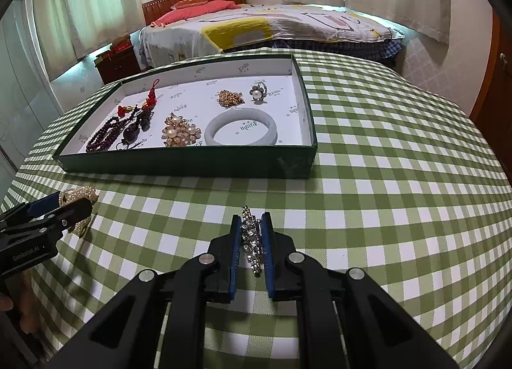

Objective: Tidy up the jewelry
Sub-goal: 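Grasp the silver rhinestone brooch with the right tool while the left tool grasps the pearl strand, then carry the rhinestone brooch and pearl strand into the box and open both tools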

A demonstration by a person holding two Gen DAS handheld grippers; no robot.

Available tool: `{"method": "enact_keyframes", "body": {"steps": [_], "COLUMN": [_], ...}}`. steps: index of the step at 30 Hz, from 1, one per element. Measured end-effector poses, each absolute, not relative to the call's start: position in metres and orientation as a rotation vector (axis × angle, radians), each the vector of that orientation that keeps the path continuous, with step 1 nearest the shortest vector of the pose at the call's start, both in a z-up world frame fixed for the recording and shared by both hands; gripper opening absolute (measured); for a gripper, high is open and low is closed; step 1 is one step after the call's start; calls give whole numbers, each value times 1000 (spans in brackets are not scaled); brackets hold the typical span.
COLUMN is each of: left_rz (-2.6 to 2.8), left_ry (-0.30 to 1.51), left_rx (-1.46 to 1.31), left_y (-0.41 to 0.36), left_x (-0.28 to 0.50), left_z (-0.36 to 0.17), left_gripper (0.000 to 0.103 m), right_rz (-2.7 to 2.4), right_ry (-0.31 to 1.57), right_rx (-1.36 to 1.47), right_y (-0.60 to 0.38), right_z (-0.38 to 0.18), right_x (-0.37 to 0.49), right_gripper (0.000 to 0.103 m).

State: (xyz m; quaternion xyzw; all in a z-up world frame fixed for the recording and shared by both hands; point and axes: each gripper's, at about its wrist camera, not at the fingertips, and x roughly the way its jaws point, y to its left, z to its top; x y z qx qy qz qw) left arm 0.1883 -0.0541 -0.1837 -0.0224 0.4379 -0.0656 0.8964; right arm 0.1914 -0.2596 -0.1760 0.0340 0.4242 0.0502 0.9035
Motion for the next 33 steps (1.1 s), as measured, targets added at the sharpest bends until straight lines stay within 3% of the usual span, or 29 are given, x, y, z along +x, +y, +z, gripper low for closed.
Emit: {"method": "enact_keyframes", "body": {"steps": [2, 4, 7, 24, 33], "left_rz": [-137, -149, -173, -205, -219], "left_ry": [901, 898, 892, 852, 802], "left_rx": [-39, -38, -30, -23, -12], "left_y": [-54, -54, -56, -58, -61], "left_x": [186, 185, 182, 170, 163], "left_z": [-183, -182, -181, -171, -151], "left_gripper": [58, 38, 25, 13, 12], "right_rz": [104, 103, 103, 112, 129], "right_ry": [876, 874, 874, 852, 819], "right_rx": [73, 75, 75, 95, 93], "right_y": [-260, -260, -260, -256, -248], "right_z": [-176, -176, -176, -170, -157], "right_x": [191, 192, 192, 186, 180], "right_gripper": [13, 13, 13, 13, 13]}}
